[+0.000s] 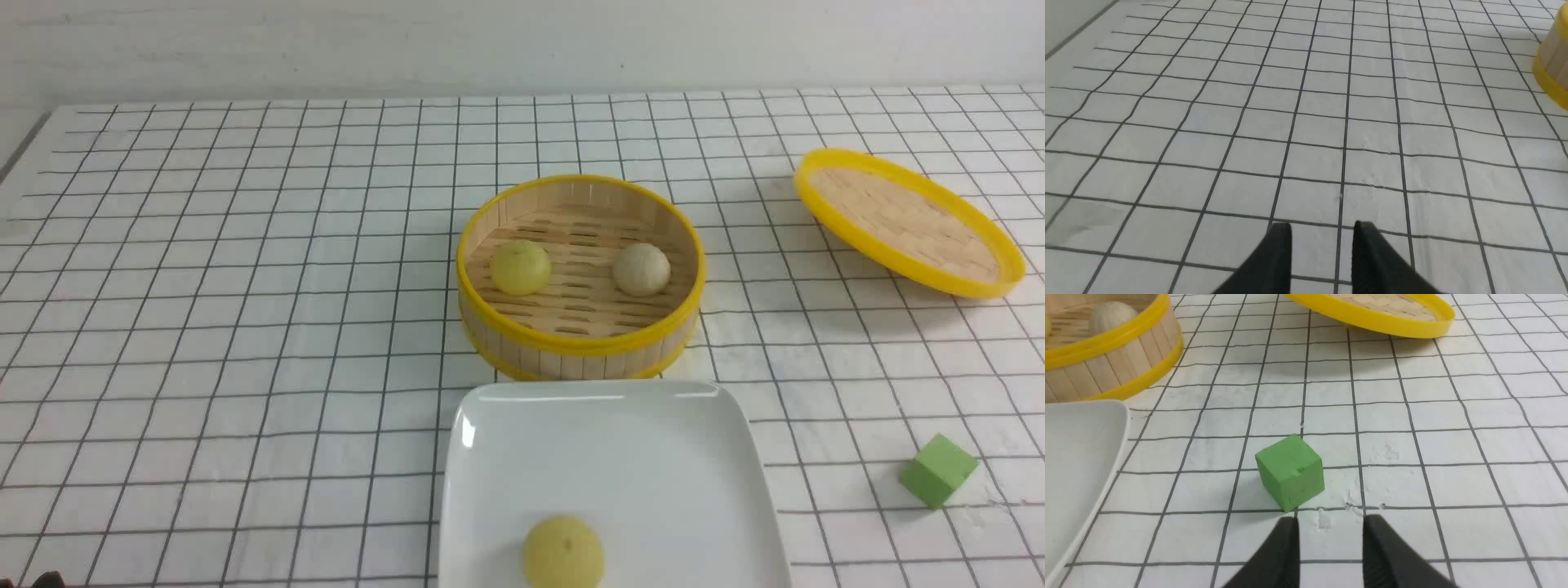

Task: Put the steamed buns into the plate on the white-black tablecloth.
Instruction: 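Reach toward a bun in the bamboo steamer with the right gripper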

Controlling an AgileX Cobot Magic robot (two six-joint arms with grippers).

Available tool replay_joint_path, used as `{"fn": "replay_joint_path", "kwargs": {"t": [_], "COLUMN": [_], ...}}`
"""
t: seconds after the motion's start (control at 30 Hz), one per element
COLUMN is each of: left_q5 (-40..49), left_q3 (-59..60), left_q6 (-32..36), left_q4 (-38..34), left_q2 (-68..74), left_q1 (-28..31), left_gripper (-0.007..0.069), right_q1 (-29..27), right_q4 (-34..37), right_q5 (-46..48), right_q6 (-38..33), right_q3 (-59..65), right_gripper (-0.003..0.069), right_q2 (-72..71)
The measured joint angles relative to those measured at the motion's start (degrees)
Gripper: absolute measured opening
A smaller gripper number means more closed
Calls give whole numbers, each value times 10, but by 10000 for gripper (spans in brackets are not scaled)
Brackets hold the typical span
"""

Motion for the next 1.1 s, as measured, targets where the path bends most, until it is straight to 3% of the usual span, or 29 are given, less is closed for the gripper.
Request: {"fn": "replay_joint_path", "kwargs": {"t": [0.9, 1.07, 1.1], "left_q5": [0, -10, -19], "left_q3": [0, 0, 1], "left_q6": [-2, -95, -152], "left_q4": [11, -79, -137], "left_q2": [0, 0, 0], "left_q1": [0, 0, 0], "left_gripper": [241, 241, 241], "right_q1": [0, 0, 0], "right_q4": [0, 31, 85], "right_q5": [0, -2, -5], "right_q6": [0, 7, 33], "right_q3": [0, 0, 1], "right_gripper": [240, 240, 240], "right_q2": [0, 0, 0]}}
